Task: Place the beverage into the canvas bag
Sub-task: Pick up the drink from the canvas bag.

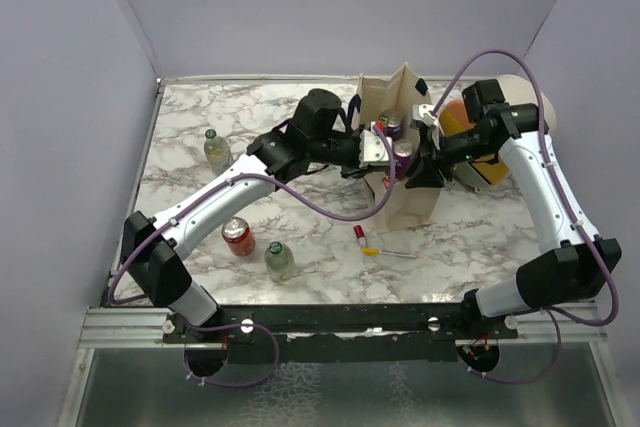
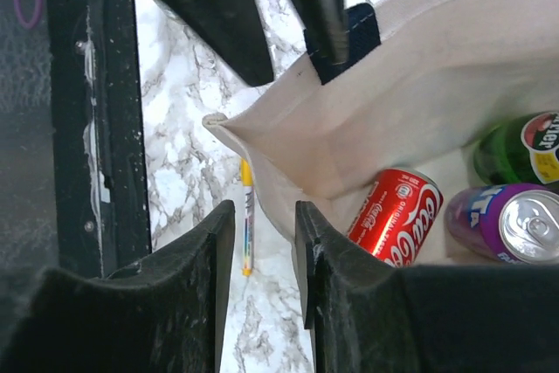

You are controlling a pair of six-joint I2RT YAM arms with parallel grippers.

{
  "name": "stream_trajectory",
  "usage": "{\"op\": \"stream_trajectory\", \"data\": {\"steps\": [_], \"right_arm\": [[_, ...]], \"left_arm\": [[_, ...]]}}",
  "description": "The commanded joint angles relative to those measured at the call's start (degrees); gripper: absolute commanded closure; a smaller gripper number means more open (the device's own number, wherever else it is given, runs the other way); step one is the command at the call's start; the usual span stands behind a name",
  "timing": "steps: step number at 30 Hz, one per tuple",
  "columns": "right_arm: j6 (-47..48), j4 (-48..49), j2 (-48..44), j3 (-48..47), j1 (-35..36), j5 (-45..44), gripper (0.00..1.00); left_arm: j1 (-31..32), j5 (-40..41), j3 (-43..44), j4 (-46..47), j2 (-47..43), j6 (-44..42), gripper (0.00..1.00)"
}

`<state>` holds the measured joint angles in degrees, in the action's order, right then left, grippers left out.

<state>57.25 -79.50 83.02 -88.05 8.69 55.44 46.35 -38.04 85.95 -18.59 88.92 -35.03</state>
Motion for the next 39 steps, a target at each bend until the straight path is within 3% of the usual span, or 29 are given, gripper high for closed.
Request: {"op": "stream_trajectory", "data": {"steps": [1,7,15,39], "right_arm": [[0.12,-0.45,0.06,0.53,1.11,1.07,0.70],[-0.32,-1.09,-1.51,1.71,1.33,0.17,0.81],[-0.55,-1.09,-3.72,5.95,1.68,-0.30,0.89],[-2.06,1.73,-6.45,17.95,1.68,-0.13,0.91]], "left_arm": [[-1.74,-1.29,-1.34,-2.45,-2.55,-1.43,0.65],[-1.71,-3.37,-3.15,-5.96,-2.77,-5.57,0.62],[-1.71,-6.98,-3.60,-7.49,-1.44,-8.39,0.61],[-1.66,-13.87,-0.47,-19.30,3.59,-27.11,0.62]]}}
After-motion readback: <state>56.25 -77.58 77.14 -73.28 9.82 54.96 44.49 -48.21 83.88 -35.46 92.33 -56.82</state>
